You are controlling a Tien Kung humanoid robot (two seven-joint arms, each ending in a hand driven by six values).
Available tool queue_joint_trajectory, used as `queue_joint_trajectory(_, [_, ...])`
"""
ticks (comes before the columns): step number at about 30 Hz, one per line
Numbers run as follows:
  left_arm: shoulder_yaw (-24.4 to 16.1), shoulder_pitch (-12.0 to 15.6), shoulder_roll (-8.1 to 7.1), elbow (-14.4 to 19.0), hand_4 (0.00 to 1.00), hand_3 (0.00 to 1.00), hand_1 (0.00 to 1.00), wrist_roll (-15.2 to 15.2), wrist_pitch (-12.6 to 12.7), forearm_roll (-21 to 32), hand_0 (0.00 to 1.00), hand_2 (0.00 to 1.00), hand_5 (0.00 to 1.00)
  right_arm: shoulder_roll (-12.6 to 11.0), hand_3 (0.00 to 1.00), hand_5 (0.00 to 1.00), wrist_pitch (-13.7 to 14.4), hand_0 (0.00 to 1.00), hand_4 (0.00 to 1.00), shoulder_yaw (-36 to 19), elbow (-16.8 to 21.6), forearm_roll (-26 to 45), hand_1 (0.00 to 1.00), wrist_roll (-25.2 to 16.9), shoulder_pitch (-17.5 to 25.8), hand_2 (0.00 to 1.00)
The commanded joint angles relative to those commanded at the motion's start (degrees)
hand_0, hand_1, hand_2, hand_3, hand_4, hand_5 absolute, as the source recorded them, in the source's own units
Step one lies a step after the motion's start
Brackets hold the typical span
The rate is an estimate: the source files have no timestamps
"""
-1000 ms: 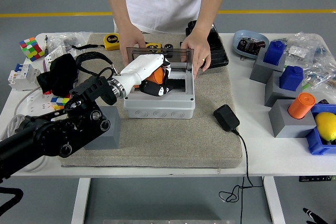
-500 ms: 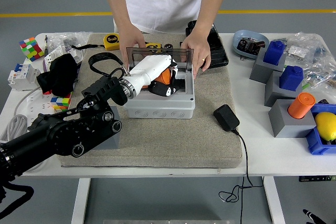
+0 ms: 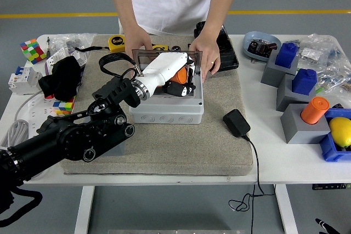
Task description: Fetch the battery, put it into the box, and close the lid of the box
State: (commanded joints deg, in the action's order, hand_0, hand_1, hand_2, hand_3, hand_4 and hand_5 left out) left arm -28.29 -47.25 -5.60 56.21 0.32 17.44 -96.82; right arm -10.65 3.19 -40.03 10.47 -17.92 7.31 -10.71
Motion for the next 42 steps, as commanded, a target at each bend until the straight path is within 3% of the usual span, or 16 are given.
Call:
queue_joint_trajectory(1, [0.0, -0.1, 0.09, -0.2, 0.787, 0.338, 0.191, -0.1, 0.1, 0.0, 0.159, 0.26, 0.002, 0.0, 0.572, 0.523, 0.0, 0.646, 0.933, 0.0, 0.0, 0.0, 0.698, 0.0, 0.0, 0.676])
queue_joint_trajectory(6, [0.4, -0.2, 0.35, -1.0, 0.787, 0.338, 0.191, -0.7, 0.3, -0.1, 0.159, 0.26, 0.002, 0.0, 0.572, 0.523, -0.1, 0.646, 0.933, 0.2, 0.0, 0.1, 0.698, 0.0, 0.0, 0.676])
queue_joint_trajectory(7, [0.4, -0.2, 0.38, -1.1, 0.804, 0.382, 0.274, -0.6, 0.3, -0.2, 0.197, 0.311, 0.002, 0.0, 0.572, 0.523, -0.1, 0.647, 0.933, 0.2, 0.0, 0.1, 0.698, 0.0, 0.0, 0.676])
queue_joint_trajectory(30, [1.9, -0.3, 0.66, -3.5, 0.839, 0.427, 0.331, -0.9, 0.7, 0.3, 0.238, 0.336, 0.002, 0.0, 0.572, 0.523, -0.1, 0.645, 0.933, 0.4, -0.1, 0.3, 0.698, 0.0, 0.0, 0.676])
queue_joint_trajectory(31, [1.8, -0.3, 0.66, -3.6, 0.847, 0.451, 0.382, -0.9, 0.8, 0.2, 0.341, 0.368, 0.002, 0.0, 0.573, 0.523, -0.2, 0.647, 0.933, 0.5, -0.1, 0.4, 0.698, 0.0, 0.0, 0.676])
queue_joint_trajectory(36, [1.8, -0.1, 0.7, -3.8, 0.847, 0.451, 0.382, -1.2, 1.0, 0.3, 0.341, 0.368, 0.002, 0.0, 0.573, 0.523, -0.1, 0.647, 0.933, 0.5, 0.0, 0.4, 0.698, 0.0, 0.0, 0.676])
queue_joint_trajectory(37, [1.8, -0.1, 0.7, -3.8, 0.864, 0.492, 0.445, -1.3, 1.1, 0.3, 0.418, 0.421, 0.002, 0.0, 0.572, 0.522, -0.1, 0.647, 0.933, 0.5, 0.0, 0.4, 0.698, -0.1, 0.0, 0.676])
queue_joint_trajectory(42, [1.8, 0.0, 0.67, -3.8, 0.864, 0.492, 0.445, -1.6, 1.0, 0.7, 0.418, 0.421, 0.002, 0.0, 0.572, 0.522, -0.1, 0.647, 0.933, 0.6, 0.0, 0.4, 0.698, -0.1, -0.1, 0.676])
